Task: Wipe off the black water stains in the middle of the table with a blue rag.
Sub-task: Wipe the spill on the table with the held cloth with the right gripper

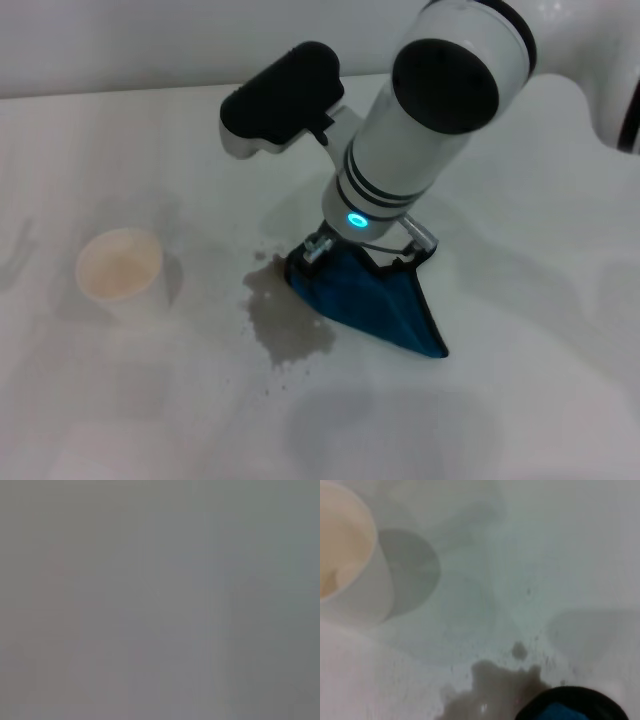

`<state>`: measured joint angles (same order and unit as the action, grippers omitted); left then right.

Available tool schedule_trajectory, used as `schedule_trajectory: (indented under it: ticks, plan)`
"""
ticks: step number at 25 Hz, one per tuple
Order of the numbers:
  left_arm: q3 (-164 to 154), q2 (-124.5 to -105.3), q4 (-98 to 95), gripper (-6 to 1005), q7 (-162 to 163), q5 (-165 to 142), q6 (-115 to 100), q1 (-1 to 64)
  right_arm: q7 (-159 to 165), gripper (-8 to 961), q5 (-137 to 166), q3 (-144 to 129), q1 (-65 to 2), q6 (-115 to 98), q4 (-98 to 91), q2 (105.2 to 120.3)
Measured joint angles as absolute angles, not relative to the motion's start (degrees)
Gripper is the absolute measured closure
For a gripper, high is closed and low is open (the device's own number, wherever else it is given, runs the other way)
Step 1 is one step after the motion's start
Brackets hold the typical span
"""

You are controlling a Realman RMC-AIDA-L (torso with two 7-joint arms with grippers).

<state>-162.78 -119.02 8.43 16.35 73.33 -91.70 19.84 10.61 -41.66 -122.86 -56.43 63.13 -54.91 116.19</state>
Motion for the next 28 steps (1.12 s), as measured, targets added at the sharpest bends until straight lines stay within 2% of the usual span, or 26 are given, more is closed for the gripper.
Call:
schedule_trajectory:
  ticks: [13,28]
  plan:
    - [-162.9,-119.00,8.4,106,16.4,73.3,-92.2,19.8,9.7,938,-42.1,-123.5,-60.3,55.0,-44.5,116.19]
    - [-162.9,-118.92,8.4,106,16.4,73.3,-92.1,20.9,1.7,937,-60.8,-131.0,-62.1,58.2,-53.5,116.19]
